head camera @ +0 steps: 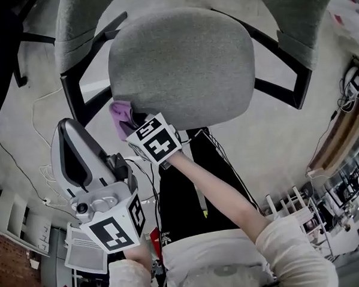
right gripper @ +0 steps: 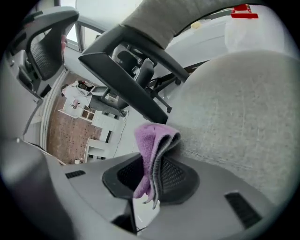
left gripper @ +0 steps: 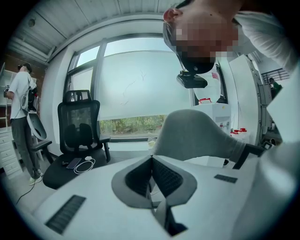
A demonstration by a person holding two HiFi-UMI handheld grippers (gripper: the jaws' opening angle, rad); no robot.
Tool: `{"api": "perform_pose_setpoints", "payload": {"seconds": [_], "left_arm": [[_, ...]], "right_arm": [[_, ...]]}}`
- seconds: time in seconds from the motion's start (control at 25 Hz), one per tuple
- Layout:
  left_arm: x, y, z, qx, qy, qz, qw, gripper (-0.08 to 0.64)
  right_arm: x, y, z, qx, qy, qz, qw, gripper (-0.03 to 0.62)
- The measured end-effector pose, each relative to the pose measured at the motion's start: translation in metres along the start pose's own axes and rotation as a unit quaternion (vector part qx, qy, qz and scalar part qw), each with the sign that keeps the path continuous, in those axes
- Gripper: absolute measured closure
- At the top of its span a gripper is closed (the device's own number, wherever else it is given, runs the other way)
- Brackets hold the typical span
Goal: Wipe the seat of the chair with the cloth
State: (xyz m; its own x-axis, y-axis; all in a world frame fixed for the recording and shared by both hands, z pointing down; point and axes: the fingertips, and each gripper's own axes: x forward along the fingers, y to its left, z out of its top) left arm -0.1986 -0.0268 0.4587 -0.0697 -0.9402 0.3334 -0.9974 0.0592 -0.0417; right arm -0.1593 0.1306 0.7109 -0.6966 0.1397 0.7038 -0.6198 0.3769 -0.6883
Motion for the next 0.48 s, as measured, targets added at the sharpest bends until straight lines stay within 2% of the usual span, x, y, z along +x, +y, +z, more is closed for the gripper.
{"api": "perform_pose_setpoints", "payload": {"seconds": [0.48], "left_arm": [[-0.0017,-0.0057,0.0025,-0.003,-0.006,-0.014,0.9999,0.548]], "right_arm": [[0.0039,-0.0063,-0.0047,-0.002,0.009,-0.027,1.0,0.505]]}}
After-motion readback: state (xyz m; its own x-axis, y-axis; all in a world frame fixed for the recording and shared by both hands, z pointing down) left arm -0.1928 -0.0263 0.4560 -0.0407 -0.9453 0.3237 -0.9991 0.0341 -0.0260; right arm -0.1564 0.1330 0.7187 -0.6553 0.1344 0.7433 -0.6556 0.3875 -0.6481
